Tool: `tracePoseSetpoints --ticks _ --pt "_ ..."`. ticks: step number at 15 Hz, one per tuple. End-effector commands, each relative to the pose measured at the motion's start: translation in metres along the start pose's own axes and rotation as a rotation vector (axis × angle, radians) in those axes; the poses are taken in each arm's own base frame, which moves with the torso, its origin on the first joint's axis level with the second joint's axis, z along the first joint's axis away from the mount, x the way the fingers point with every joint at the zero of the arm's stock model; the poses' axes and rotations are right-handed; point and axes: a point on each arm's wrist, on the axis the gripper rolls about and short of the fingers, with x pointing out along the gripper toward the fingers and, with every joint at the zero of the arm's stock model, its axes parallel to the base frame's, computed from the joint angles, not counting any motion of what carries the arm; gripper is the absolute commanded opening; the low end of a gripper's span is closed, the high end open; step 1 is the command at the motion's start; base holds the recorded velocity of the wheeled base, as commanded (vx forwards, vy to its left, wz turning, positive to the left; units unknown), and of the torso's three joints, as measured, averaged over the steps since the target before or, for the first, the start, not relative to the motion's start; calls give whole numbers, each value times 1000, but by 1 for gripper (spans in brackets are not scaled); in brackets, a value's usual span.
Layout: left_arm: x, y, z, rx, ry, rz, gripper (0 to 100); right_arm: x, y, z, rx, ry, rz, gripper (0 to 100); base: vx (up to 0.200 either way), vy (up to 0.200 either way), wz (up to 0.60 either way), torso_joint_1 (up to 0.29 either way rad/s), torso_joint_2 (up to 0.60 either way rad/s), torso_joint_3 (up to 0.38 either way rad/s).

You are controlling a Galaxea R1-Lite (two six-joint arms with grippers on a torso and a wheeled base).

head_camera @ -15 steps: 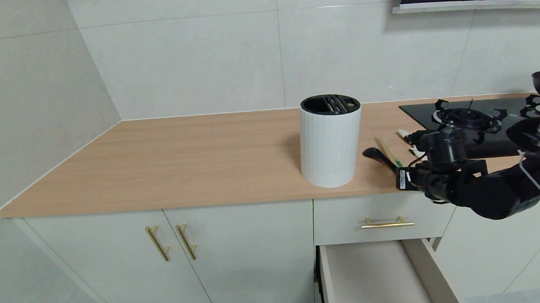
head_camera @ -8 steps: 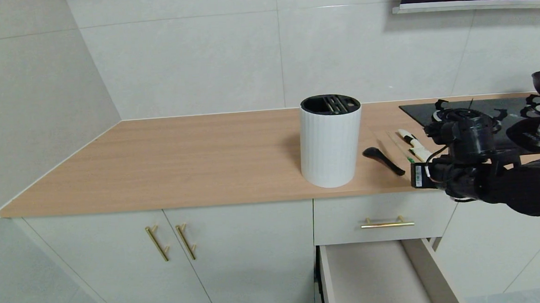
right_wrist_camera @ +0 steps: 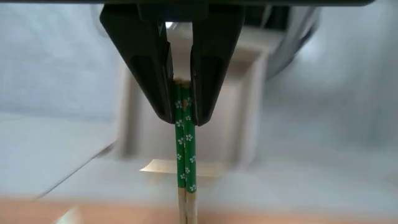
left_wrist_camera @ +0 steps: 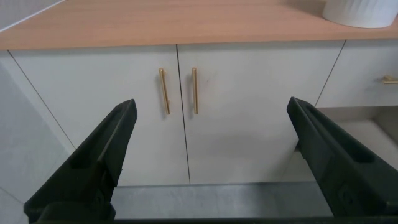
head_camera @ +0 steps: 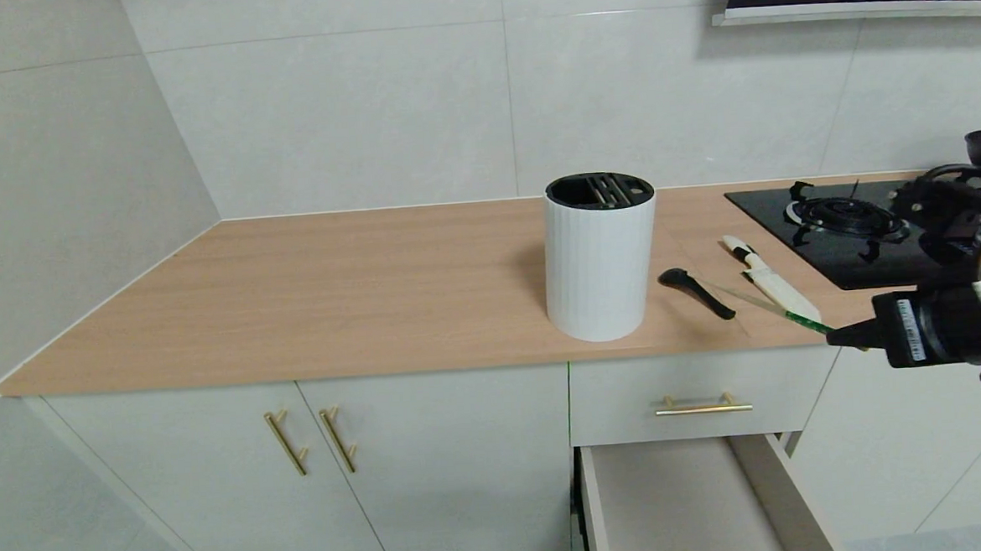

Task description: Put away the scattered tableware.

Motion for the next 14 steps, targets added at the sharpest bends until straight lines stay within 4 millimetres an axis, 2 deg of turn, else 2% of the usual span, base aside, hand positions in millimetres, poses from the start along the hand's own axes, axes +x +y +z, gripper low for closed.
tracePoseSetpoints --ticks 1,4,9,14 --pt "0 0 0 0 0 0 100 -38 3 0 -37 -89 53 0 0 0 0 0 0 0" --pt "0 0 0 0 0 0 100 -29 2 -10 -84 -34 75 0 0 0 0 0 0 0" --pt "0 0 0 0 0 0 100 -16 19 -32 -223 62 167 0 0 0 0 0 0 0" --pt "0 0 0 0 0 0 100 -4 28 -42 -259 124 199 0 0 0 0 0 0 0"
